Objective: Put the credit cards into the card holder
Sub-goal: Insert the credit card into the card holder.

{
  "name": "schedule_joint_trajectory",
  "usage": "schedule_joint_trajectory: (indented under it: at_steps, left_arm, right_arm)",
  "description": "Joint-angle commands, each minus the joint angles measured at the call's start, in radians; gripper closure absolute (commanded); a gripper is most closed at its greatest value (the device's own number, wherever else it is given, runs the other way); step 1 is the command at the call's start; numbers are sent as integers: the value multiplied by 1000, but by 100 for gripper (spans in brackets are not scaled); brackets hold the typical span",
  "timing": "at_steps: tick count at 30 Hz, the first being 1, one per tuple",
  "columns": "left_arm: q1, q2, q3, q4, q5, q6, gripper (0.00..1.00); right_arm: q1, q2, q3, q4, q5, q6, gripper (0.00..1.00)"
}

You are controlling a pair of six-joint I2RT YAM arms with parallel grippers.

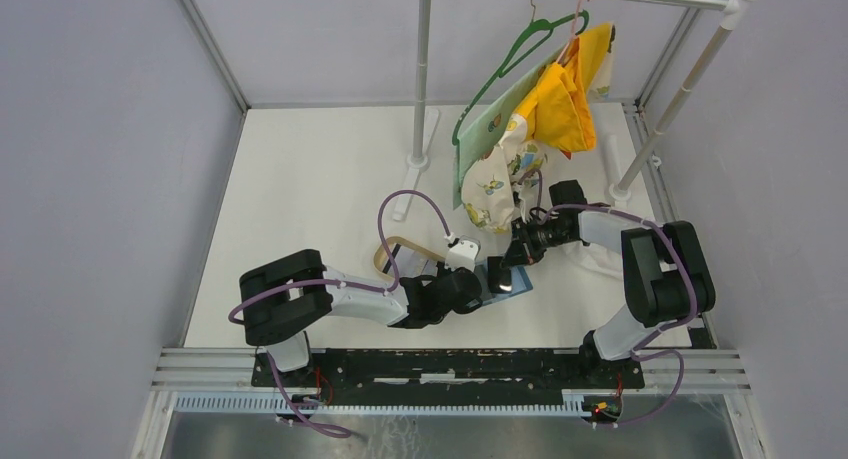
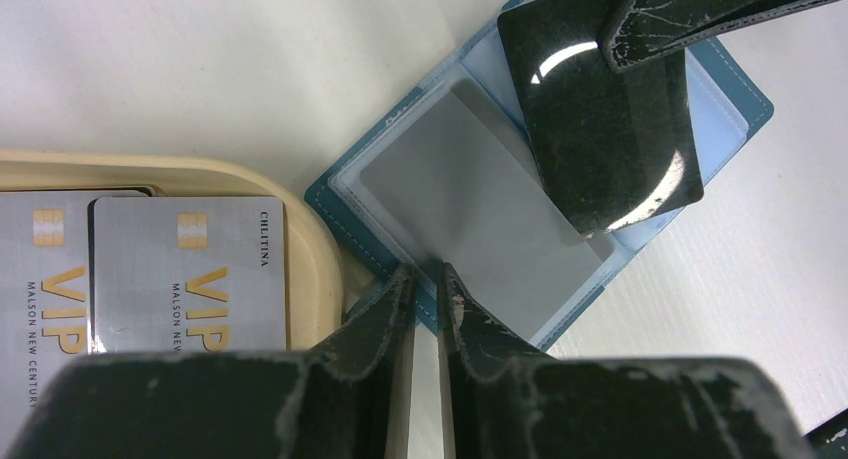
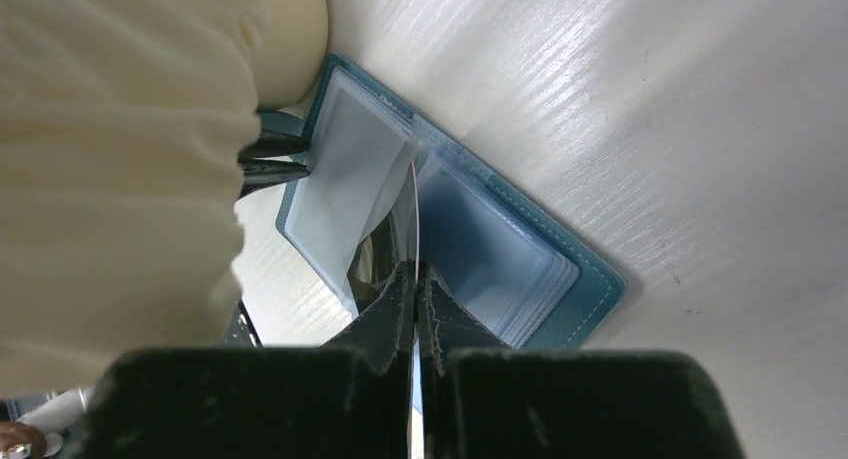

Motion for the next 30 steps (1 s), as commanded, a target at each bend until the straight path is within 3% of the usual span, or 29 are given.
schedule_joint_trajectory:
  at_steps: [1, 20, 30]
  left_arm:
    - [2, 0, 16, -19, -34, -20, 80]
    - [3, -7, 17, -12, -23, -6, 80]
    - [3, -14, 13, -13, -26, -3, 80]
  right_arm:
    - [8, -35, -16, 16, 64, -27, 100]
    - [77, 73, 44, -74, 145, -11, 98]
    - [72, 22, -5, -26, 218, 54, 99]
